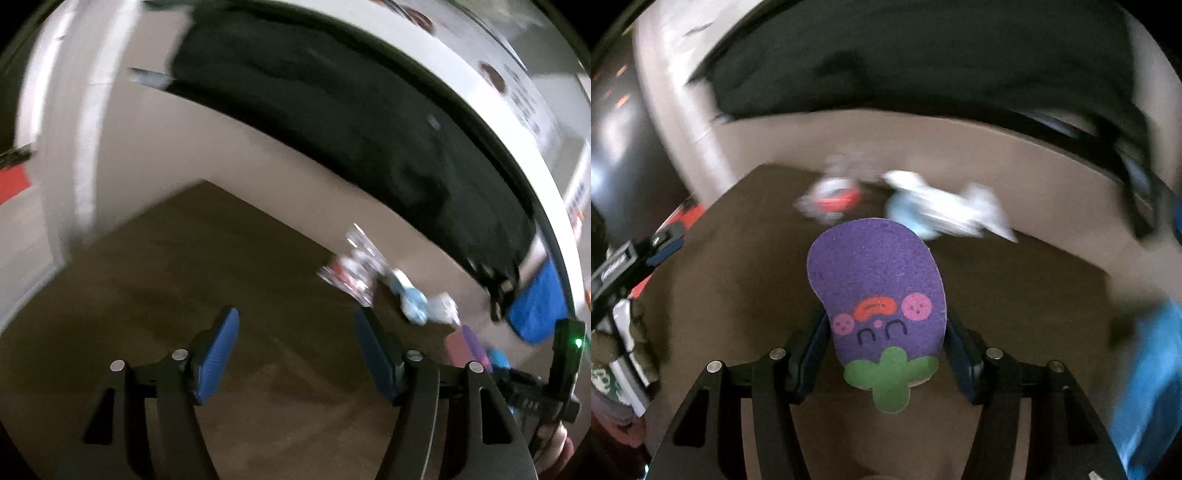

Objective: Collect trash
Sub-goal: 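Move both tools back to the table and grasp the purple foam eggplant with right tool, then grasp the white tissue and blue mask bundle with the left tool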

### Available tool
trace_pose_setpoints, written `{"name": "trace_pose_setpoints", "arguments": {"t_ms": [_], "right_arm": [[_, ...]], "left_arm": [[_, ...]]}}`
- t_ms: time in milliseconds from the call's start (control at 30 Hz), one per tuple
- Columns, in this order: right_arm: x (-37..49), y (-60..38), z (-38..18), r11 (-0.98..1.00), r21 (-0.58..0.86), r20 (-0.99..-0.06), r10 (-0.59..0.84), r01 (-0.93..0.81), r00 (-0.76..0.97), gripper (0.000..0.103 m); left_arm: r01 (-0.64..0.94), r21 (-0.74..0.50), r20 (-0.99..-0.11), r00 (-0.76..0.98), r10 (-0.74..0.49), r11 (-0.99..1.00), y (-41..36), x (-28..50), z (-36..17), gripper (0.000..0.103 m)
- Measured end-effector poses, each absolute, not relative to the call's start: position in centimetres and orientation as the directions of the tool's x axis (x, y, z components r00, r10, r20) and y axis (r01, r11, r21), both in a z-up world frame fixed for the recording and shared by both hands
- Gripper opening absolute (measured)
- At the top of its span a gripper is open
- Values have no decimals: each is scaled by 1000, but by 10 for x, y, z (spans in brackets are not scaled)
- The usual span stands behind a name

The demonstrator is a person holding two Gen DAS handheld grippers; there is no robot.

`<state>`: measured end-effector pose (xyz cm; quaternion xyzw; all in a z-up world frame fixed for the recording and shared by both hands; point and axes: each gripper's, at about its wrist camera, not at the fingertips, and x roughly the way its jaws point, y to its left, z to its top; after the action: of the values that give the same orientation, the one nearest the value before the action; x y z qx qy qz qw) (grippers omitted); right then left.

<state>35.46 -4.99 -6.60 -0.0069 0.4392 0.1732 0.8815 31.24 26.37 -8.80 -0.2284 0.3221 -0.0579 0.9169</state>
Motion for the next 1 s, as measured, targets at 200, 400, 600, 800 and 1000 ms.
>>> {"name": "trace_pose_setpoints", "arguments": {"t_ms": [200,400,600,800,1000], "right_arm": [[326,-116,-78,961,217,-749,276,-170,602,56],[312,-157,-78,938,328,-682,316,-109,659,56],[296,-192,-71,930,356,-628,311,-92,714,56],[299,-204,-94,887,455,-631,386,-81,673,56],[294,-204,-99,885,456,-629,395,-93,669,56]], "left_arm": [[76,-427,-609,712,-349,901,203,338,-84,67],[201,-329,-619,692,-371,923,117,385,-77,67],[217,-233,-686,654,-319,948,53,438,-93,67],[83,-232,-769,594,-235,969,42,480,-116,63],[64,-238,-745,628,-224,969,59,457,-103,32]]}}
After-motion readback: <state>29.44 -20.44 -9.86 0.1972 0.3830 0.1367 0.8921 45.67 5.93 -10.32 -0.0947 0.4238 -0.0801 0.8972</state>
